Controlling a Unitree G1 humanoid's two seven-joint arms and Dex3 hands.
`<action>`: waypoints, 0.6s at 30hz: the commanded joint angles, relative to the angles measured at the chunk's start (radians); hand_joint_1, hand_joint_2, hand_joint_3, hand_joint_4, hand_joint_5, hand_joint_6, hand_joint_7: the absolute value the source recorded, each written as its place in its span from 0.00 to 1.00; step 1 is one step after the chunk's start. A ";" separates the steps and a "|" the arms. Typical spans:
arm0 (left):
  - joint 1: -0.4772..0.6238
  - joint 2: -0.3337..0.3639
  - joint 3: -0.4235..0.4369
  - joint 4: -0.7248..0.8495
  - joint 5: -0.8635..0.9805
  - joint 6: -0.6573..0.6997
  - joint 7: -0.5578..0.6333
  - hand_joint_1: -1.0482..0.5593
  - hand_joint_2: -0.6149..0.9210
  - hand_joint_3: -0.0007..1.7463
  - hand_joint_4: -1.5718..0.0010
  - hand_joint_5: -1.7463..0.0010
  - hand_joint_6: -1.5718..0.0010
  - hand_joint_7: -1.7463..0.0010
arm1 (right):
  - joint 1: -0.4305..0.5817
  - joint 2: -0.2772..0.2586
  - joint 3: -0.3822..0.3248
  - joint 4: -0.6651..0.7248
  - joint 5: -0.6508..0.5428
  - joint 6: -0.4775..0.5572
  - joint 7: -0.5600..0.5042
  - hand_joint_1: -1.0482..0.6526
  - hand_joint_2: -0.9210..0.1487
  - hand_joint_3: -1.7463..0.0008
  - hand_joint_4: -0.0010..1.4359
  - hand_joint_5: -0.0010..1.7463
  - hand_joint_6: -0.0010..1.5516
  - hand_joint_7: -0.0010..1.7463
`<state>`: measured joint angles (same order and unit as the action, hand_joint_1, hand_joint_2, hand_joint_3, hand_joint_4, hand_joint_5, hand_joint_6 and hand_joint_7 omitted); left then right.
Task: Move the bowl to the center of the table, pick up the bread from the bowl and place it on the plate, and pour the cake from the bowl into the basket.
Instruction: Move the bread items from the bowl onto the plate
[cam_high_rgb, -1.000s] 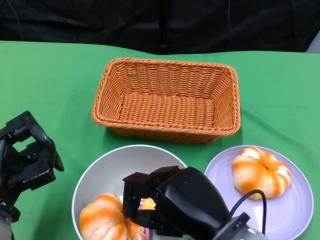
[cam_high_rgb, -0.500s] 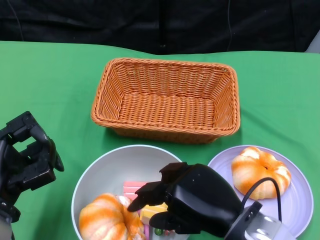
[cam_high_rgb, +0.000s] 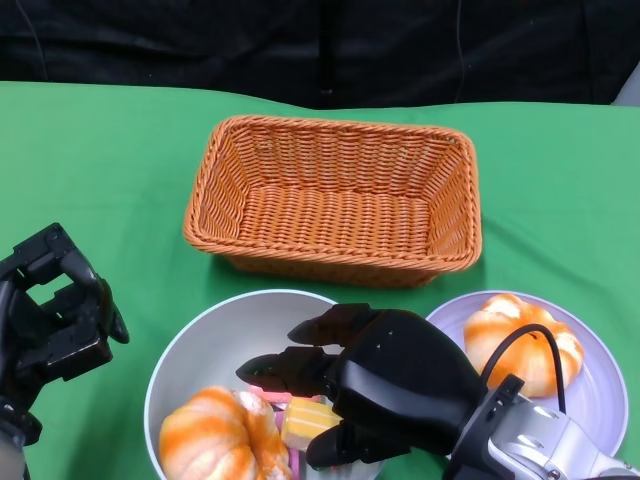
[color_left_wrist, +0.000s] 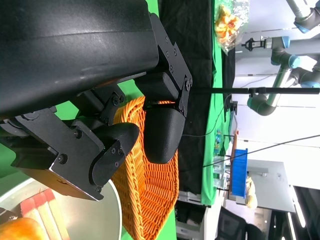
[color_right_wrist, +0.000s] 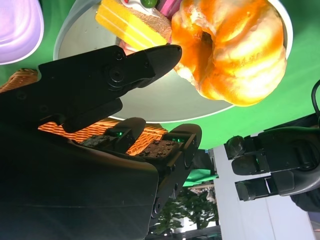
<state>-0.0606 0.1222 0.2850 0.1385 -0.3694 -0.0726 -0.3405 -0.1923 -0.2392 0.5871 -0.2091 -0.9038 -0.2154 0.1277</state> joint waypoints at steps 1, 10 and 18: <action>-0.004 0.008 0.004 -0.010 -0.002 -0.001 0.011 0.66 0.72 0.75 0.39 0.00 0.49 0.02 | -0.022 -0.008 -0.008 0.000 0.000 -0.015 0.004 0.24 0.04 1.00 0.31 0.05 0.30 0.00; -0.007 0.006 0.004 0.002 -0.006 -0.015 0.000 0.64 0.73 0.72 0.39 0.00 0.49 0.02 | -0.084 -0.017 0.022 0.027 -0.055 -0.056 0.027 0.22 0.03 1.00 0.28 0.03 0.27 0.00; 0.004 0.004 -0.002 -0.020 0.024 0.003 0.040 0.63 0.72 0.71 0.39 0.00 0.49 0.02 | -0.147 -0.010 0.040 0.060 -0.071 -0.104 0.040 0.21 0.03 1.00 0.27 0.02 0.27 0.00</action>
<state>-0.0607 0.1190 0.2819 0.1352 -0.3548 -0.0787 -0.3223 -0.3133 -0.2423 0.6284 -0.1506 -0.9695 -0.3133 0.1556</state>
